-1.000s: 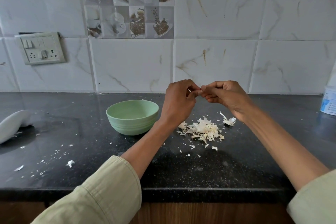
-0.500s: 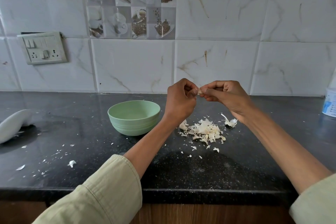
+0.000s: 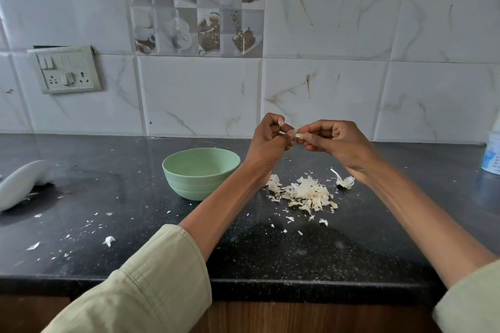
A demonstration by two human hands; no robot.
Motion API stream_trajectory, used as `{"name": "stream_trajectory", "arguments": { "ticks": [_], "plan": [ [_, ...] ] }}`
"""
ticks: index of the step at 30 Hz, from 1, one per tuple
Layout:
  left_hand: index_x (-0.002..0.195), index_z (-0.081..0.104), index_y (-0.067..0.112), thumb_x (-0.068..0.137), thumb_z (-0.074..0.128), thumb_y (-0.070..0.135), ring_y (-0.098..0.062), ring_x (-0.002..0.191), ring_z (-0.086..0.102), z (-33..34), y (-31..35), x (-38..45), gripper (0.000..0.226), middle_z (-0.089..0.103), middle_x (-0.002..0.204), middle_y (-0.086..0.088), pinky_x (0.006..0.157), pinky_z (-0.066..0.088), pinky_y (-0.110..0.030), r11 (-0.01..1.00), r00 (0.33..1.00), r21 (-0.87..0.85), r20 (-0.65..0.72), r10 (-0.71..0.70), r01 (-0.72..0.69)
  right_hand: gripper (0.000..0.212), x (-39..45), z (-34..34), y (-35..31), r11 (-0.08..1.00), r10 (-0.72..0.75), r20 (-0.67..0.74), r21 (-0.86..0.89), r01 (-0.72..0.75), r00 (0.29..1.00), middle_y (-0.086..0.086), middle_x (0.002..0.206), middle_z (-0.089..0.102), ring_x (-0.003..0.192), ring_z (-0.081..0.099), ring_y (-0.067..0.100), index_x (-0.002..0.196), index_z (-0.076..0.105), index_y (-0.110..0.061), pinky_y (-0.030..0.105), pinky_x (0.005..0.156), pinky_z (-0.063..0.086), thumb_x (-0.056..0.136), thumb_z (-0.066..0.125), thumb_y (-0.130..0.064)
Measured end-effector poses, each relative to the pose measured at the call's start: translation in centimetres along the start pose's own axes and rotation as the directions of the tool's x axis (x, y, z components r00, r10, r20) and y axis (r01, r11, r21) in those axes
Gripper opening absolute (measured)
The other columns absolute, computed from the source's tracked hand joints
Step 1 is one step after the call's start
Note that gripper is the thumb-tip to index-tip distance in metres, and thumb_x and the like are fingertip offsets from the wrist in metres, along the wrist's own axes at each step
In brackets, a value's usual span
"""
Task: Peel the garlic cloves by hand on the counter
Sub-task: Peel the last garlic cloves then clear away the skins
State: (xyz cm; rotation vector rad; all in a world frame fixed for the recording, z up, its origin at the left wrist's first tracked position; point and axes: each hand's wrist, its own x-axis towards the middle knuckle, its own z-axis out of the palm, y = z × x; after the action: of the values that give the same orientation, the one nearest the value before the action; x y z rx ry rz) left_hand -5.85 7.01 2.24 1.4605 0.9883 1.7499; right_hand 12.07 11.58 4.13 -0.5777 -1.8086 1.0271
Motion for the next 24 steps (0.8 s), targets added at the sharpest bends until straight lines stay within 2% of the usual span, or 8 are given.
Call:
{"name": "stream_trajectory", "arguments": {
  "ticks": [4, 8, 12, 15, 19, 22, 24],
  "plan": [
    [0.100, 0.046, 0.017, 0.102, 0.057, -0.004, -0.024, 0.088, 0.057, 0.1, 0.0, 0.1, 0.024, 0.064, 0.088, -0.004, 0.076, 0.045, -0.031, 0.999, 0.999, -0.005, -0.016, -0.040, 0.040, 0.024, 0.1, 0.0, 0.1, 0.999, 0.030, -0.002, 0.040, -0.030, 1.000, 0.018, 0.107, 0.079, 0.105, 0.077, 0.028, 0.116, 0.075, 0.001, 0.025, 0.087, 0.063, 0.092, 0.076, -0.002],
    [0.101, 0.047, 0.019, 0.104, 0.054, -0.001, -0.014, 0.079, 0.054, 0.0, 0.0, 0.0, 0.021, 0.061, 0.086, 0.000, 0.074, 0.045, -0.028, 0.996, 0.994, 0.009, -0.071, -0.085, 0.086, 0.024, 0.1, -0.2, 0.0, 0.999, 0.031, 0.006, 0.025, -0.031, 1.000, 0.016, 0.107, 0.080, 0.106, 0.077, 0.028, 0.114, 0.076, 0.000, 0.027, 0.090, 0.063, 0.089, 0.078, -0.001],
    [0.106, 0.052, 0.018, 0.103, 0.055, 0.003, -0.016, 0.079, 0.053, 0.0, -0.1, -0.1, 0.015, 0.060, 0.093, -0.004, 0.073, 0.044, -0.032, 0.989, 0.996, 0.141, -0.080, -0.028, 0.039, 0.022, 0.2, -0.3, 0.1, 0.998, -0.003, -0.012, -0.064, 0.002, 1.000, 0.014, 0.105, 0.080, 0.103, 0.077, 0.027, 0.111, 0.077, -0.003, 0.029, 0.090, 0.063, 0.089, 0.079, -0.001],
    [0.108, 0.057, 0.020, 0.099, 0.054, 0.001, -0.020, 0.081, 0.055, 0.0, -0.1, -0.2, 0.022, 0.063, 0.098, -0.005, 0.069, 0.045, -0.033, 0.974, 0.998, 0.227, -0.058, -0.007, 0.020, 0.021, 0.1, -0.5, 0.0, 0.997, -0.013, -0.024, -0.073, 0.011, 1.000, 0.013, 0.103, 0.081, 0.098, 0.077, 0.023, 0.110, 0.078, -0.003, 0.026, 0.087, 0.062, 0.090, 0.079, -0.004],
    [0.112, 0.064, 0.016, 0.098, 0.051, -0.002, -0.014, 0.078, 0.058, -0.2, 0.1, -0.3, 0.026, 0.066, 0.092, -0.002, 0.066, 0.048, -0.026, 0.960, 0.999, 0.279, -0.040, -0.003, 0.014, 0.016, 0.2, -0.8, 0.1, 0.998, 0.000, -0.097, -0.062, -0.006, 0.995, 0.006, 0.102, 0.076, 0.087, 0.071, 0.012, 0.106, 0.081, -0.010, 0.023, 0.082, 0.061, 0.091, 0.081, -0.013],
    [0.111, 0.069, 0.010, 0.095, 0.047, -0.008, -0.010, 0.069, 0.060, -0.5, 0.1, -0.1, 0.033, 0.069, 0.089, -0.006, 0.061, 0.047, -0.016, 0.939, 0.998, 0.343, 0.050, -0.031, 0.012, 0.016, 0.4, -1.1, 0.1, 0.999, 0.030, -0.134, -0.036, -0.035, 0.991, 0.004, 0.099, 0.072, 0.085, 0.066, 0.009, 0.108, 0.081, -0.012, 0.023, 0.079, 0.060, 0.093, 0.080, -0.016],
    [0.105, 0.073, 0.010, 0.097, 0.050, -0.008, -0.009, 0.066, 0.062, -0.5, -0.3, -0.1, 0.030, 0.072, 0.087, -0.009, 0.063, 0.051, -0.020, 0.876, 0.982, 0.479, 0.183, -0.040, -0.054, 0.019, 0.4, -1.3, 0.1, 0.999, 0.052, -0.123, -0.011, -0.054, 0.991, 0.007, 0.098, 0.075, 0.084, 0.067, 0.010, 0.111, 0.079, -0.010, 0.022, 0.077, 0.060, 0.093, 0.079, -0.016]
  ]
}}
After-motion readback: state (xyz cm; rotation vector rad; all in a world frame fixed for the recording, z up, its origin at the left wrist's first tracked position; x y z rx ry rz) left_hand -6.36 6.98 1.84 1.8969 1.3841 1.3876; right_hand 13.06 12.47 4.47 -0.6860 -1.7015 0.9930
